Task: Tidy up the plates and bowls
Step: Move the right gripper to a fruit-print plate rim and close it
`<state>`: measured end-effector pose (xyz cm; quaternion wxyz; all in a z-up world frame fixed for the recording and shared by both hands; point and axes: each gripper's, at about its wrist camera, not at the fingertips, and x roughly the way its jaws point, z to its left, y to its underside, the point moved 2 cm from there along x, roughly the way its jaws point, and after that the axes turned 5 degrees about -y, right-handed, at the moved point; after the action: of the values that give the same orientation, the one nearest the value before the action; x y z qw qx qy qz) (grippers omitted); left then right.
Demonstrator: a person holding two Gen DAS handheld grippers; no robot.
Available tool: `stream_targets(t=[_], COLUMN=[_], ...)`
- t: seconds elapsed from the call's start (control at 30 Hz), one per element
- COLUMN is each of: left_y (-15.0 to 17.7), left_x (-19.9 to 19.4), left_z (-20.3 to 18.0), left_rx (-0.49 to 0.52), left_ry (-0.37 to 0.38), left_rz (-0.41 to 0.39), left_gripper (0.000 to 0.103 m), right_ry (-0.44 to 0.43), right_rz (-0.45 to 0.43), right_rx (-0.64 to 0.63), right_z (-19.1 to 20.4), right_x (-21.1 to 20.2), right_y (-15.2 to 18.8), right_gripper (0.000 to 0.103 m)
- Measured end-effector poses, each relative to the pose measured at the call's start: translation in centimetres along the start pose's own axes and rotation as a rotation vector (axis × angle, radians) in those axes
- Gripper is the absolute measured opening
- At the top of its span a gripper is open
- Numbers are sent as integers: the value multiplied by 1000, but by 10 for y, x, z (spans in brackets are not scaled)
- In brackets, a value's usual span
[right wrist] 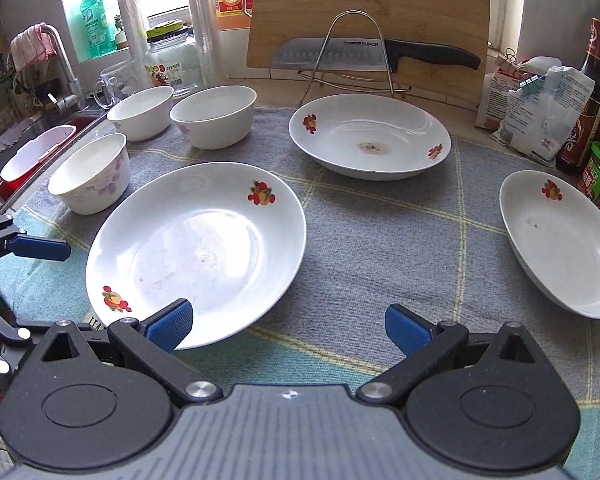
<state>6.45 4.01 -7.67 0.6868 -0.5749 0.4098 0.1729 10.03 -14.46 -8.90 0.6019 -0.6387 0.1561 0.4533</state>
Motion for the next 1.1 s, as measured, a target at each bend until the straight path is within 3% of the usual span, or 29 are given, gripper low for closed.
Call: stream_targets(t=[0.37, 0.43, 0.67, 1.1], left_y=[12, 10, 7, 6], left_x=[23, 27, 35, 40], left_z=[-1, -2, 1, 6], left_rx=[59, 77, 122, 141], left_ry=[-1, -11, 15, 46], left_rz=[2, 1, -65, -127], left_gripper=[96, 102, 103, 103], right_ry=[8, 12, 39, -34], right_rz=[26, 30, 47, 94], right_rx=[15, 20, 33, -3], right_z=[12, 13, 17, 15], right_x=[4, 4, 5, 33], right_y=[3, 3, 4, -13], right_gripper=[103, 103, 103, 103])
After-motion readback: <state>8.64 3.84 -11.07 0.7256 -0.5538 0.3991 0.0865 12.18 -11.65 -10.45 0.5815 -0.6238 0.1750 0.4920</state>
